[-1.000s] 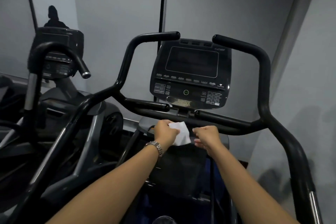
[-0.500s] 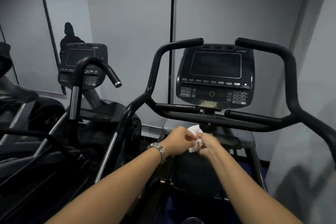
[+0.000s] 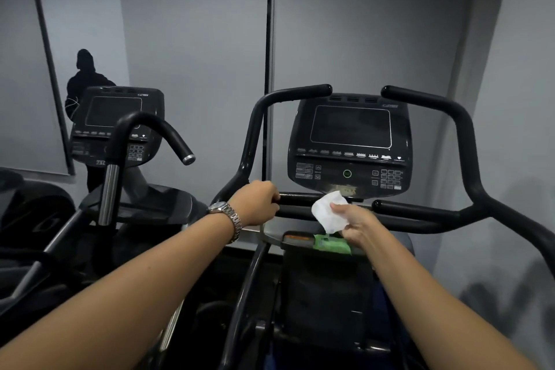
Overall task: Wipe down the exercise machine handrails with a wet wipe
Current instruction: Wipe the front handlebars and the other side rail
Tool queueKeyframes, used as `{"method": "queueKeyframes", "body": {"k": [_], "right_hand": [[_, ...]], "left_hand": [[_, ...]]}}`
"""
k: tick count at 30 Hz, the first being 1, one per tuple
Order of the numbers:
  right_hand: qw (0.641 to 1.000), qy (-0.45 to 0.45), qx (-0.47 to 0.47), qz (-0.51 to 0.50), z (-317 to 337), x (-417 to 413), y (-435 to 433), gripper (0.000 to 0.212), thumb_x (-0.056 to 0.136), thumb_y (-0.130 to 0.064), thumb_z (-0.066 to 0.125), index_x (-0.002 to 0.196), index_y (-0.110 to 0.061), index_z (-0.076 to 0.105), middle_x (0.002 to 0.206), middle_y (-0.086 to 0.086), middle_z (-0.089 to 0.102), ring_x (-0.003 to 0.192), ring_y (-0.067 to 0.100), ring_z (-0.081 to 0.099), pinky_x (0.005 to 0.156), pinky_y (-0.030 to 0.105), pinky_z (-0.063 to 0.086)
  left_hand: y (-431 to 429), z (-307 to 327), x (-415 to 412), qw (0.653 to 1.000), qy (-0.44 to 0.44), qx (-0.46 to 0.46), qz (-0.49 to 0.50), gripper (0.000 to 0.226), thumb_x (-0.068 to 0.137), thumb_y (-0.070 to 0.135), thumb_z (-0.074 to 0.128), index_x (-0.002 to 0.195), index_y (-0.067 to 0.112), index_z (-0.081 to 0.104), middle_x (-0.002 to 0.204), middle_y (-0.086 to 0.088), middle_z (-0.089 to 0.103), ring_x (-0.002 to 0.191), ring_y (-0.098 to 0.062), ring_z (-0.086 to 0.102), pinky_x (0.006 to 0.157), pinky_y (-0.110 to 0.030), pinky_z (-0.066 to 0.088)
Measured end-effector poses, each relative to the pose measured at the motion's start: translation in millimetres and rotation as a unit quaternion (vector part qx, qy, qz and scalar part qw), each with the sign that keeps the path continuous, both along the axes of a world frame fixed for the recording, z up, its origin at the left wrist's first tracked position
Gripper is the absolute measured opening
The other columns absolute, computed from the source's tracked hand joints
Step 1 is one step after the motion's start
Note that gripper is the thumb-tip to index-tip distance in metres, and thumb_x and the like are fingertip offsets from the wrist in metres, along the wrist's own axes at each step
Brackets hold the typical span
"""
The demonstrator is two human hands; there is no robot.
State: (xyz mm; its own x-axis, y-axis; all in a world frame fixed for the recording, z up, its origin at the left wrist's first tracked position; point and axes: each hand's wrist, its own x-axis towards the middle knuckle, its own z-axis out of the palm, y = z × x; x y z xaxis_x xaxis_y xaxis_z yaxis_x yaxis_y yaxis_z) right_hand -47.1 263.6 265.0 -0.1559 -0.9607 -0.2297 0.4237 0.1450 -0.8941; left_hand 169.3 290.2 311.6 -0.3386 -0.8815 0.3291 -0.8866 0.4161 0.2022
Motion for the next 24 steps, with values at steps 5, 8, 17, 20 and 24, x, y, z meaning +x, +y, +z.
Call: {"method": "queueKeyframes", "body": {"k": [5, 8, 17, 20, 24], "right_hand": [[0.999, 0.010, -0.037, -0.027, 24.6, 7.7, -32.2, 0.035, 0.087, 0.007, 0.059, 0.122, 0.005, 0.054, 0.122, 0.018, 0.060, 0.092, 0.032, 0.063, 0.053, 0.040, 0.053], [0.997, 0.023, -0.061, -0.028, 41.6, 10.1, -57.0, 0.036, 0.087, 0.007, 0.060, 0.122, 0.006, 0.053, 0.116, 0.018, 0.061, 0.080, 0.028, 0.064, 0.047, 0.033, 0.054], [0.990, 0.041, -0.127, -0.039, 99.9, 11.2, -145.5, 0.039, 0.083, 0.007, 0.065, 0.121, 0.006, 0.056, 0.113, 0.018, 0.064, 0.088, 0.032, 0.066, 0.066, 0.039, 0.055], [0.986, 0.056, -0.152, -0.043, 116.5, 7.5, -172.6, 0.040, 0.083, 0.006, 0.065, 0.122, 0.005, 0.056, 0.116, 0.019, 0.064, 0.091, 0.032, 0.066, 0.072, 0.040, 0.056], [0.979, 0.070, -0.180, -0.063, 140.7, 0.8, -197.1, 0.038, 0.084, 0.006, 0.064, 0.121, 0.006, 0.056, 0.113, 0.017, 0.064, 0.092, 0.031, 0.065, 0.081, 0.044, 0.055]], "left_hand": [[-32.2, 18.0, 23.5, 0.999, -0.002, 0.002, 0.037, 0.028, 0.091, 0.021, 0.055, 0.113, 0.006, 0.063, 0.107, -0.011, 0.067, 0.096, -0.026, 0.064, 0.084, -0.034, 0.053], [-54.0, 23.4, 31.1, 0.999, -0.019, -0.005, 0.047, 0.020, 0.091, 0.023, 0.057, 0.097, 0.004, 0.060, 0.104, -0.013, 0.064, 0.083, -0.024, 0.060, 0.065, -0.028, 0.047], [-151.2, 35.1, 32.6, 0.996, -0.044, 0.003, 0.082, 0.059, 0.091, 0.026, 0.058, 0.138, 0.001, 0.031, 0.155, -0.021, 0.005, 0.134, -0.033, 0.035, 0.107, -0.036, 0.037], [-176.7, 40.9, 25.1, 0.994, -0.059, -0.017, 0.093, 0.082, 0.092, 0.028, 0.056, 0.148, 0.001, 0.002, 0.155, -0.020, -0.017, 0.145, -0.032, -0.001, 0.117, -0.042, 0.018], [-203.3, 50.8, 12.5, 0.989, -0.073, -0.076, 0.102, 0.082, 0.094, 0.028, 0.052, 0.148, 0.003, -0.005, 0.154, -0.020, -0.020, 0.145, -0.031, -0.008, 0.118, -0.044, 0.011]]}}
